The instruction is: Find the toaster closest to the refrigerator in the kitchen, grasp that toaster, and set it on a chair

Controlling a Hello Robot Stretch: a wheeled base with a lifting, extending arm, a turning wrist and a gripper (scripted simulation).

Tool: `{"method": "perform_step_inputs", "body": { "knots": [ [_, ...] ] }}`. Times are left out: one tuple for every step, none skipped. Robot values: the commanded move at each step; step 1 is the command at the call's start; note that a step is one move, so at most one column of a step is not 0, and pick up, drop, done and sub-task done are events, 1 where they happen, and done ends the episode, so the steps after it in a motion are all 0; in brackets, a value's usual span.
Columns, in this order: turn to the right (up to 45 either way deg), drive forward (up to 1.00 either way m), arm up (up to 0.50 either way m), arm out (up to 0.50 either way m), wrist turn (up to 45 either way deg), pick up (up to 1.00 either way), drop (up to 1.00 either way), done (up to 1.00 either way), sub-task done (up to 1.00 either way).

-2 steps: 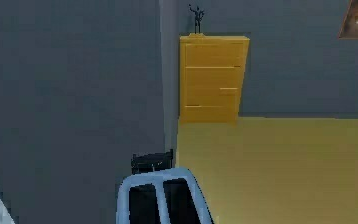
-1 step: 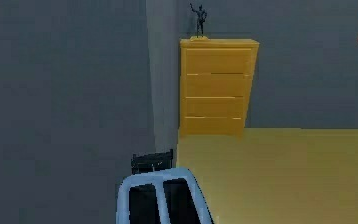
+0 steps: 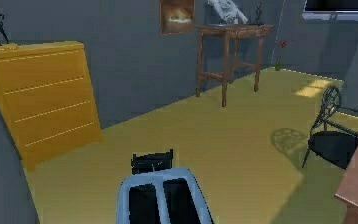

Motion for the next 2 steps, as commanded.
{"method": "perform_step_inputs", "body": {
  "knots": [
    [30.0, 0.00, 0.00, 0.00, 0.0, 0.00, 0.00, 0.00, 0.00],
    [0.0, 0.50, 0.00, 0.00, 0.0, 0.00, 0.00, 0.00, 0.00]
  ]
}}
